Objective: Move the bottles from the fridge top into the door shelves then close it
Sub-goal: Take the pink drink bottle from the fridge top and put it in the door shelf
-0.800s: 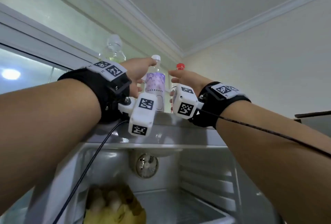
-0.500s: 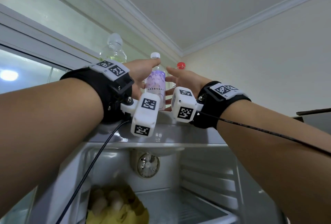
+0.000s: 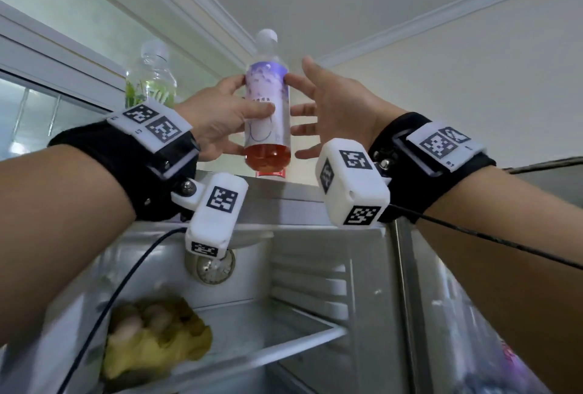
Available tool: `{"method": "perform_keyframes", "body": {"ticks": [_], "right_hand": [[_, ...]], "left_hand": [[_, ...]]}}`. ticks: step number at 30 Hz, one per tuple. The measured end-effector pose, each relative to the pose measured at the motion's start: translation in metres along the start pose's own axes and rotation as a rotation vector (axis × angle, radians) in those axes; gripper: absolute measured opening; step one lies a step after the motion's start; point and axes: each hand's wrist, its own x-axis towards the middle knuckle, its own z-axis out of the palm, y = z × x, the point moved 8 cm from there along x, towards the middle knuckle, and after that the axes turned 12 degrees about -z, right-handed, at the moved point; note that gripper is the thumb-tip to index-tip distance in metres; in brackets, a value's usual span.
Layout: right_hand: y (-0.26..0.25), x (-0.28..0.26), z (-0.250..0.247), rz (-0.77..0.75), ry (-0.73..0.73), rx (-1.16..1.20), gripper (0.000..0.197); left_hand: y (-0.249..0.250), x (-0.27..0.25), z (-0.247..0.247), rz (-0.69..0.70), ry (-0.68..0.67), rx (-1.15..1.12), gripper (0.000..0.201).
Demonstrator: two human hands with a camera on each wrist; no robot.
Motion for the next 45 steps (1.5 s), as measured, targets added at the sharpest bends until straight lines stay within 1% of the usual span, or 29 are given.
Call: {"method": "perform_keyframes", "body": {"ticks": [4,7,9,11,14,18,22,25,27,30,32,36,41,45], "right_hand": [[0.0,-0.056,-0.036,0.074,0.047,-0.056,0.052],[-0.01,-0.102,-0.058,0.089,0.123,-0.064,0.045],[-0.022,-0.134,-0.071,0.09,0.156,-0.156,0.042],[-0.031,-0.161,-0.083,0.114,0.185,-0.244,0.045],[-0.042,-0.206,-0.107,0.199,0.243,-0.374,0.048],[-0.049,-0.263,-0.133,0.341,0.274,-0.508,0.026],[-0.047,-0.313,-0.155,0.471,0.298,-0.581,0.031],[-0.04,-0.346,-0.169,0.555,0.33,-0.599,0.02],[-0.032,-0.366,-0.176,0.615,0.343,-0.594,0.019],[-0.019,-0.392,-0.189,0.696,0.394,-0.575,0.039],[-0.009,-0.405,-0.194,0.727,0.42,-0.557,0.049],[0.009,-0.429,-0.201,0.752,0.468,-0.516,0.057],[0.033,-0.455,-0.206,0.761,0.509,-0.468,0.057],[0.051,-0.47,-0.211,0.765,0.521,-0.464,0.062]], "left_hand": [[-0.015,-0.028,0.051,-0.053,-0.102,-0.08,0.065],[-0.022,-0.052,0.094,-0.069,-0.18,-0.14,0.065],[-0.027,-0.071,0.124,-0.079,-0.214,-0.169,0.067],[-0.03,-0.088,0.152,-0.081,-0.244,-0.197,0.067],[-0.038,-0.118,0.197,-0.108,-0.308,-0.231,0.067],[-0.048,-0.16,0.254,-0.134,-0.409,-0.263,0.068],[-0.061,-0.201,0.308,-0.177,-0.508,-0.277,0.072],[-0.078,-0.227,0.341,-0.227,-0.563,-0.268,0.077],[-0.091,-0.239,0.358,-0.245,-0.575,-0.251,0.081],[-0.111,-0.253,0.381,-0.27,-0.6,-0.228,0.09],[-0.121,-0.259,0.39,-0.284,-0.608,-0.22,0.092],[-0.141,-0.27,0.404,-0.307,-0.617,-0.197,0.087],[-0.169,-0.282,0.418,-0.363,-0.641,-0.184,0.08],[-0.185,-0.288,0.424,-0.398,-0.633,-0.161,0.073]]}}
